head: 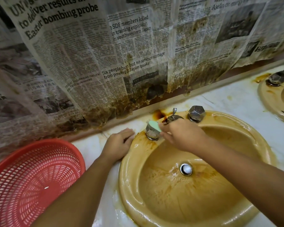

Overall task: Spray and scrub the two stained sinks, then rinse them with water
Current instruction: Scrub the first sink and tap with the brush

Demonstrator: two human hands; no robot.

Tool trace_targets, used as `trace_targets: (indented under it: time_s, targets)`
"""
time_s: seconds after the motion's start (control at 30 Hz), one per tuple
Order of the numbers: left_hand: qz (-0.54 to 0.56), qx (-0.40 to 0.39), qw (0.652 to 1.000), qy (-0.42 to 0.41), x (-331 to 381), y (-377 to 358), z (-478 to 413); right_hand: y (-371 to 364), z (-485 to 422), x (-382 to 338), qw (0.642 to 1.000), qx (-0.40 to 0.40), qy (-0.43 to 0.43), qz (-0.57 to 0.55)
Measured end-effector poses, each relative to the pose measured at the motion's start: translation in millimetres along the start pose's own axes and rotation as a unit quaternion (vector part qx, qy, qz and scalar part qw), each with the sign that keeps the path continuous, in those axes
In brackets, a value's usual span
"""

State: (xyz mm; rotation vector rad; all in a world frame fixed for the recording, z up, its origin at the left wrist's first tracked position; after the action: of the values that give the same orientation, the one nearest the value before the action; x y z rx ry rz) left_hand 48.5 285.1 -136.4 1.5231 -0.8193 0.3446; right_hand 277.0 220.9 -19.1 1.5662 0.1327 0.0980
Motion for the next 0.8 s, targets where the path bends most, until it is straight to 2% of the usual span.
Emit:
trace_targets:
  time_s: [0.07, 0.13, 0.2, 0.27, 0.4, 0.57, 0.73, 0.8]
  targets:
    - [-0.025, -0.024, 0.999, -0.037, -9.3, 0.1, -4.7, 0.3, 1.3, 5.0, 1.000, 0.014, -0.023, -0.011]
    - [-0.046, -0.033, 0.997, -0.056, -17.0, -2.4, -5.5, -6.3, 4.9, -0.1, 1.000, 0.005, 0.000, -0.004]
    - [-0.031, -0.016, 0.999, -0.039, -16.2, -3.9, -6.1, -9.2, 6.1, -0.1, 1.000, 0.010, 0.002, -0.018]
    - [-0.017, 0.005, 1.000, -0.019, -14.1, -6.1, -6.3, -8.7, 5.1, 7.0, 0.998, 0.042, -0.032, -0.041]
    - [-0.038, 0.015, 0.999, -0.030, -16.1, -8.3, -5.6, -23.1, 22.3, -15.2, 0.990, 0.061, -0.081, -0.099]
    - [-0.058, 0.018, 0.997, -0.054, -17.8, -9.5, -5.2, -40.0, 10.0, 3.7, 0.942, 0.106, -0.204, -0.246]
    - [-0.060, 0.017, 0.997, -0.048, -15.8, -9.2, -3.9, -51.1, 34.0, -13.3, 0.910, 0.116, -0.229, -0.325]
    - [-0.060, 0.023, 0.997, -0.046, -16.3, -9.1, -4.2, -54.6, 34.8, -11.3, 0.909, 0.124, -0.234, -0.323]
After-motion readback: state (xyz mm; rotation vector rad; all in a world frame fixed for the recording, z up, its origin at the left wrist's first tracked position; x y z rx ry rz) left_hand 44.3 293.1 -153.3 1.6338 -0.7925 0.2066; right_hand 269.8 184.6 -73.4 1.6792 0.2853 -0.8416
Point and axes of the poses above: each hand's wrist, its own z-axis away from the middle knuckle, its own y-axis out of the back of the hand, x = y × z, the point moved 4 cm from there along -z, towards the middle knuckle, and after that the axes turned 10 degrees about x, right-handed, at the moved point
